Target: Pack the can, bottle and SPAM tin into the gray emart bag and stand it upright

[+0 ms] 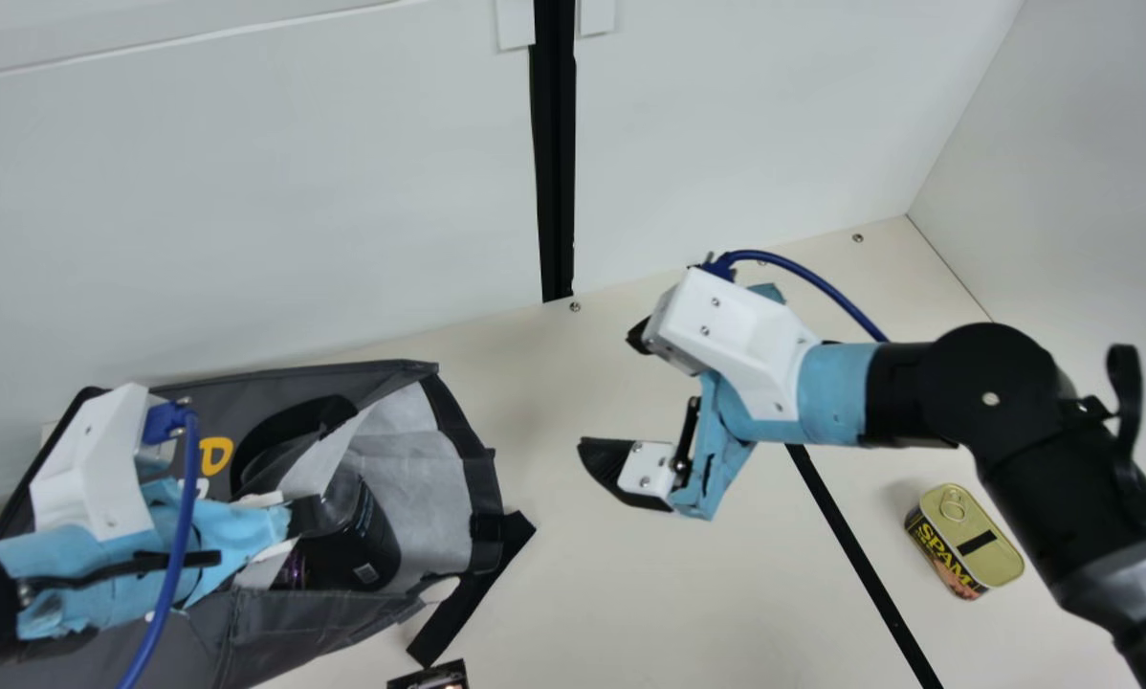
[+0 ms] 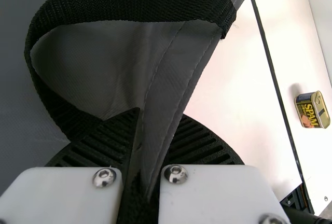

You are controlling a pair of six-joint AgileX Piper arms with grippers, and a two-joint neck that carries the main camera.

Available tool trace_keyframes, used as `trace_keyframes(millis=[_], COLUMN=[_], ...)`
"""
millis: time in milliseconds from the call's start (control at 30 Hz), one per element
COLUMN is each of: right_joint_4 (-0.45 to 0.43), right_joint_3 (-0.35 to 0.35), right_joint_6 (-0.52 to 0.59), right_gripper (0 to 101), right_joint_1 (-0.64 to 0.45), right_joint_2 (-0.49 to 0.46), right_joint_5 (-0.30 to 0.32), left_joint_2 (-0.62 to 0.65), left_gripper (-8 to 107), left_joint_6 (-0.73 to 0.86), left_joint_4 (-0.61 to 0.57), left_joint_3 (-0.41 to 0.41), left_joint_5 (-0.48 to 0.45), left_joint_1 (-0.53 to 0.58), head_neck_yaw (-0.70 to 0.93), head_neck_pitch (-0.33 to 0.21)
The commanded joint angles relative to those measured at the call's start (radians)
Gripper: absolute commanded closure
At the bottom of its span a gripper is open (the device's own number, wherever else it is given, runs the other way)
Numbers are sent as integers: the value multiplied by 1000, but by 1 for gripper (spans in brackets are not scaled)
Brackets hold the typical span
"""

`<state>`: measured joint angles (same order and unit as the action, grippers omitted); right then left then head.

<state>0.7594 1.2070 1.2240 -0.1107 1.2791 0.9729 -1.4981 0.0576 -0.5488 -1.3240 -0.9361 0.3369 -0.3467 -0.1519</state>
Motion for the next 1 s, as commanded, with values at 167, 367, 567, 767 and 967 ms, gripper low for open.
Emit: trace_keyframes(millis=[167,367,567,767,967], right_joint_4=[-40,-89,-177,-283,-396], right_joint_3=[-18,-31,-47,-66,-78], right_joint_6=[-43,-90,-159,-249,-357], right_gripper=[6,6,6,6,6], right_joint_1=[-88,-156,-206,-237,-256], right_joint_2=[-66,-120,-176,-229,-278], right_joint_5=[15,17,3,-18,-29], left_joint_2=[0,0,0,0,0], left_gripper=[107,107,107,107,107], left_joint_6=[0,0,0,0,0], left_joint_4=[0,0,0,0,0], left_joint_3=[0,0,0,0,0], left_joint_5=[0,0,0,0,0], left_joint_1=[0,0,0,0,0], head_neck_yaw=[-2,-2,-2,-2,-2], head_neck_pitch=[-23,-23,-23,-23,-23])
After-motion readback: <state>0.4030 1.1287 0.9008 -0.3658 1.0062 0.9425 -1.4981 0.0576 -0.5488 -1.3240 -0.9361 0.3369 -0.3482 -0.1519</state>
